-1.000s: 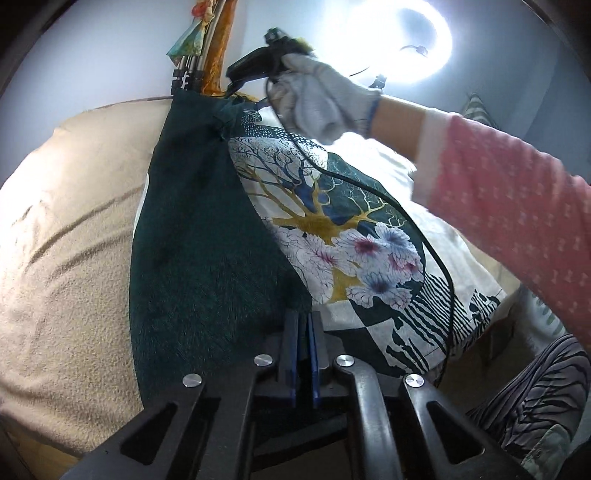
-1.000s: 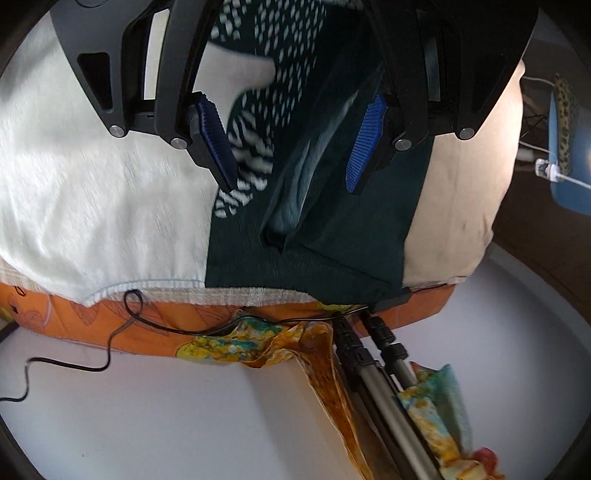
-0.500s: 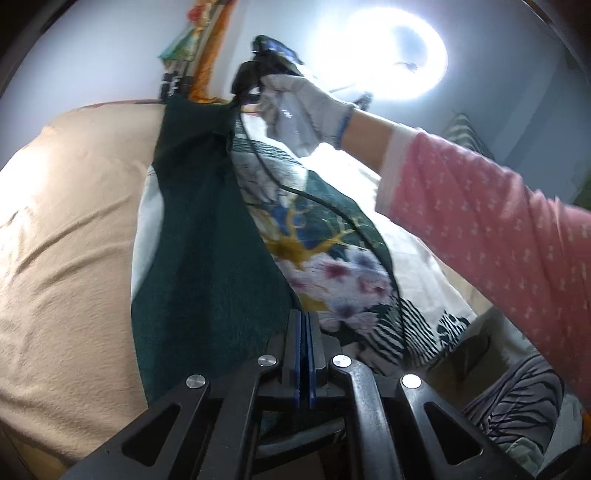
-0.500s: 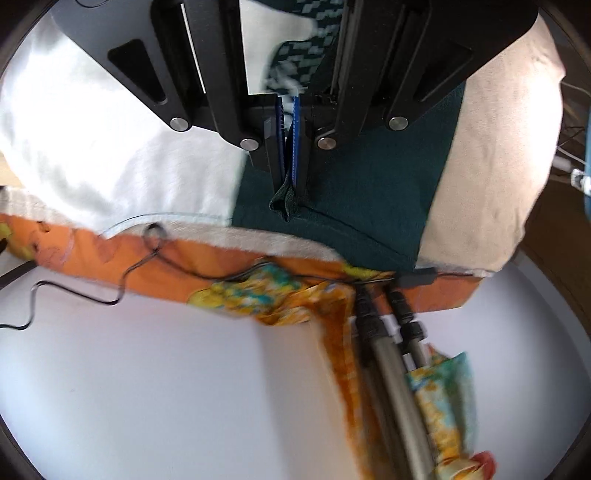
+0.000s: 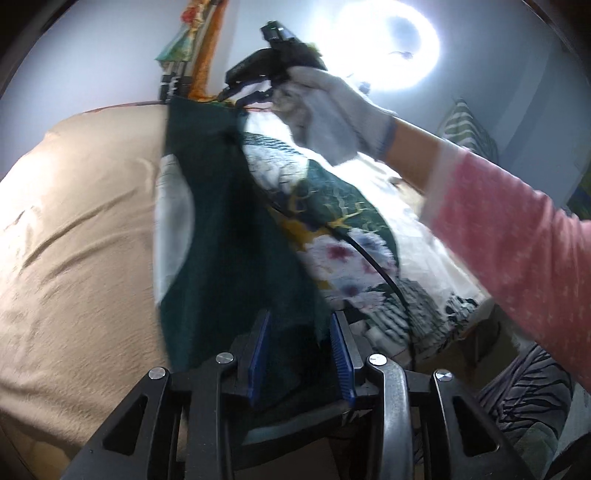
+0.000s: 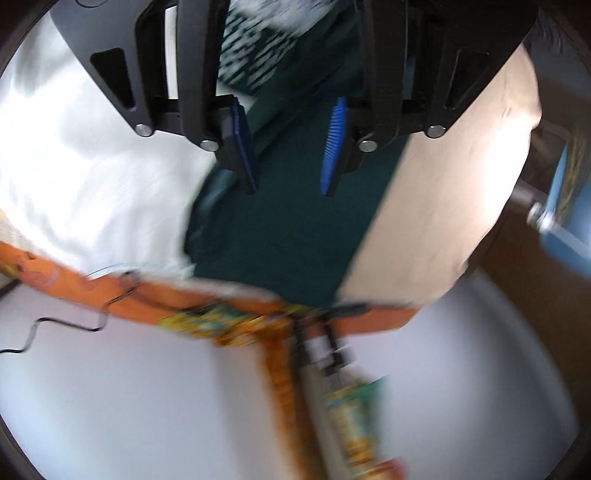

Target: Fold small clothes

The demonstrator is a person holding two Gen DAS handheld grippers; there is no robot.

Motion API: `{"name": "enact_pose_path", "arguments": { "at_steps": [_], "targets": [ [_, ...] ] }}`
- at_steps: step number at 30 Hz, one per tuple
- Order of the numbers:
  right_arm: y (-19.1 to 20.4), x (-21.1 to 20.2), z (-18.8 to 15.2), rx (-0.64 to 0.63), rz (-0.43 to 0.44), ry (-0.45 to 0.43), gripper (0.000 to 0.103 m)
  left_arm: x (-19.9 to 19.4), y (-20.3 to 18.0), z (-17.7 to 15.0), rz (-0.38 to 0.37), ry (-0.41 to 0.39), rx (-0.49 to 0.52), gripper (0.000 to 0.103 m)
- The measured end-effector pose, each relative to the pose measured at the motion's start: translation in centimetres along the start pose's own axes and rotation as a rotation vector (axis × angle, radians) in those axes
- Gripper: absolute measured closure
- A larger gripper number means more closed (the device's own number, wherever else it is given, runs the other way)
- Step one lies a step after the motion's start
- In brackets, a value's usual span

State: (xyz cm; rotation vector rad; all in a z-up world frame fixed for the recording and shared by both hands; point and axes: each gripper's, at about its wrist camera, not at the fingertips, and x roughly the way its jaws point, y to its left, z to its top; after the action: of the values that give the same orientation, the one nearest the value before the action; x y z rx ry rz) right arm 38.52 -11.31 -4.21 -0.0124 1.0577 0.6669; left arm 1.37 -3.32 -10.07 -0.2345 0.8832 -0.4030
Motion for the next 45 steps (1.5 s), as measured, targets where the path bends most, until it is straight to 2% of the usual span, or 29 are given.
{"name": "enact_pose_path", "arguments": {
  "at_steps": [3,5,8,11,14,16,21,26,32,36,39,40,41,42,45],
  "targets": [
    [2.4,0.9,-1.9,-0.025,0.055,0.071,0.069,-0.5,0.9,-0.5,0.017,-0.001,-0.034,0.071],
    [3.5,1.7,-2.8,-0.056,0.017,0.104,0.069,-1.2,1.4,-0.7,0.019,-0.014,-0.059,0.071],
    [3.2,2.0,-3.7,-0.024,-0.02,0.15,0.071,-2.6,1.7,-0.7,0.026,-0.042,-0.066,0.071],
    [2.0,0.1,-4.0,0.005,-0.112,0.157,0.069,-4.5,1.7,-0.8,-0.02,-0.076,-0.084,0.07],
    [0.2,-2.8,-4.8,0.021,-0.227,0.159,0.068,-5.8,1.2,-1.2,0.001,-0.097,-0.051,0.067],
    [-0.7,-5.7,-5.6,0.041,-0.256,0.14,0.068,-6.1,1.3,-1.6,0.037,-0.097,-0.027,0.065],
    [1.2,-13.2,-10.3,0.072,-0.149,0.096,0.064,-6.7,3.2,-1.8,0.065,-0.088,-0.068,0.065],
    [5.3,-16.5,-17.8,0.064,-0.004,0.133,0.064,-7.5,5.4,-2.3,0.051,-0.085,-0.142,0.067],
    [9.3,-15.7,-25.8,0.085,0.06,0.213,0.064,-6.4,7.9,-2.6,-0.005,-0.027,-0.246,0.072],
    [9.5,-14.5,-28.6,0.135,0.076,0.238,0.064,-5.7,7.9,-2.6,-0.019,-0.007,-0.254,0.073],
    [9.4,-13.6,-28.8,0.153,0.067,0.216,0.064,-5.7,7.6,-2.4,-0.009,-0.009,-0.237,0.073],
    [9.5,-13.4,-28.7,0.157,0.069,0.213,0.068,-5.7,7.4,-2.4,-0.005,-0.009,-0.233,0.073],
    [9.6,-13.4,-28.8,0.158,0.085,0.21,0.091,-5.6,7.4,-2.4,0.0,-0.009,-0.229,0.073],
    [9.6,-13.4,-28.9,0.162,0.104,0.219,0.099,-5.6,7.4,-2.4,0.01,-0.008,-0.223,0.073],
    [9.1,-14.8,-29.6,0.194,0.129,0.203,0.099,-5.5,7.4,-2.4,0.029,-0.009,-0.213,0.072]
  ]
}}
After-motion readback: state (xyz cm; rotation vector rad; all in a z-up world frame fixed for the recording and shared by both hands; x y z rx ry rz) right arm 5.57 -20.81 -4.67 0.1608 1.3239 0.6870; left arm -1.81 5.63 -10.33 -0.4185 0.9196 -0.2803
